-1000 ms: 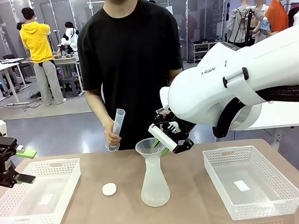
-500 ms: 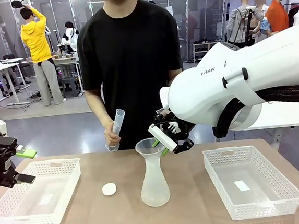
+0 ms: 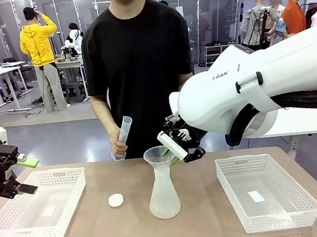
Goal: Prepare the solutions needed for the experiment.
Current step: Once the solution is in the Big flask , pick up the Plastic Funnel and place it back into the right Organizing basket.
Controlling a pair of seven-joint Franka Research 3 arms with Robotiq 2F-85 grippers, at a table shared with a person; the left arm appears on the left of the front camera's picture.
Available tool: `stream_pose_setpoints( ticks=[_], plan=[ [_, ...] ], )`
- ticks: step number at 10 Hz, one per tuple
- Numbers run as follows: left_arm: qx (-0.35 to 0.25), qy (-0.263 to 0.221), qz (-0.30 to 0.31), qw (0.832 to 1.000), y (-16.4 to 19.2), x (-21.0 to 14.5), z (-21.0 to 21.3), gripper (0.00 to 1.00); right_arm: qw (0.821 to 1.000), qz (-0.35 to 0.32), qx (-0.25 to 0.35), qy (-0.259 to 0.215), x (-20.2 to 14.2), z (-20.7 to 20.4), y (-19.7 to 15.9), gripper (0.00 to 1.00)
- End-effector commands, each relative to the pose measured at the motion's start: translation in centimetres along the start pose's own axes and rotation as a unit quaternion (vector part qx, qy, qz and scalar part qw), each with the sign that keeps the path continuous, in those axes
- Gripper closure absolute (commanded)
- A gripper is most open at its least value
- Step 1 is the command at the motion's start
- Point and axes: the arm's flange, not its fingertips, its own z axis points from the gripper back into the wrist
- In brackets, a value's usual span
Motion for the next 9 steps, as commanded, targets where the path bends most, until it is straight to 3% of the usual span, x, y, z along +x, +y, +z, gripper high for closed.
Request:
stream_pose_setpoints(
  ticks=[1, 2, 6, 8, 9],
  plan=[
    [-0.012, -0.004, -0.005, 1.0, -0.4, 0.1, 0.0, 0.0, 1.0, 0.0, 0.0, 0.0, 0.0, 0.0, 0.0, 0.64],
    [-0.012, -0.004, -0.005, 1.0, -0.4, 0.1, 0.0, 0.0, 0.999, 0.032, 0.01, 0.008, 1.5, 1.5, -0.6, 0.64],
    [-0.012, -0.004, -0.005, 1.0, -0.4, 0.1, 0.0, 0.0, 0.997, 0.046, -0.015, 0.066, 3.0, 8.4, -1.6, 0.64],
    [-0.012, -0.004, -0.005, 1.0, -0.4, 0.1, 0.0, 0.0, 0.99, -0.018, 0.021, 0.136, 1.9, 12.8, -0.2, 0.64],
    [-0.012, -0.004, -0.005, 1.0, -0.4, 0.1, 0.0, 0.0, 0.981, -0.106, 0.035, 0.156, 0.7, 15.1, 1.2, 0.64]
  ],
)
